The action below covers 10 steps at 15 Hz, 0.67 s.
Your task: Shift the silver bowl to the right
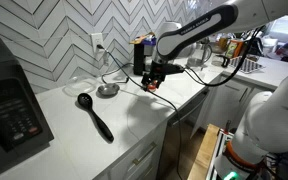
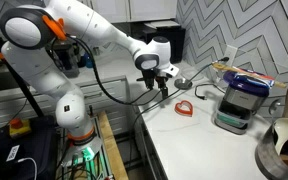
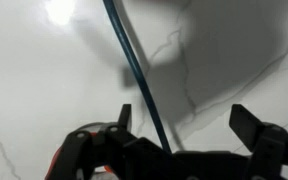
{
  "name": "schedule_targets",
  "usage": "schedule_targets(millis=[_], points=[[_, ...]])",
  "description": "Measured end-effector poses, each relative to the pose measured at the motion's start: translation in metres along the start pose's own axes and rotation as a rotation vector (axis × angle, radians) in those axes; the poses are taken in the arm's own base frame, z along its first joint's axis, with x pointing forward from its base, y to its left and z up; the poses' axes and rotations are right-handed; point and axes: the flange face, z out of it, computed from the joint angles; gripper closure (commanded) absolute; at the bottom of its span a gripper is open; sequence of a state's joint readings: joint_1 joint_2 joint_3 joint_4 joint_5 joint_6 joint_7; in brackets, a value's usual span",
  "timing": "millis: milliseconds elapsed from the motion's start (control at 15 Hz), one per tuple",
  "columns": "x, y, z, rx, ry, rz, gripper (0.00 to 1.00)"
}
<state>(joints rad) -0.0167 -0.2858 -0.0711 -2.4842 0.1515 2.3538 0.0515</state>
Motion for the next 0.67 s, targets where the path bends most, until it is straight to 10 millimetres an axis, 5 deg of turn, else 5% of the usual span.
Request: schedule_targets(millis=[267,667], points=[[0.002,-0.004,-0.002,0.016,0.017,0.016,0.00],[0.023,-0.042,-0.022,0.149,0.129,0.153,0.00]])
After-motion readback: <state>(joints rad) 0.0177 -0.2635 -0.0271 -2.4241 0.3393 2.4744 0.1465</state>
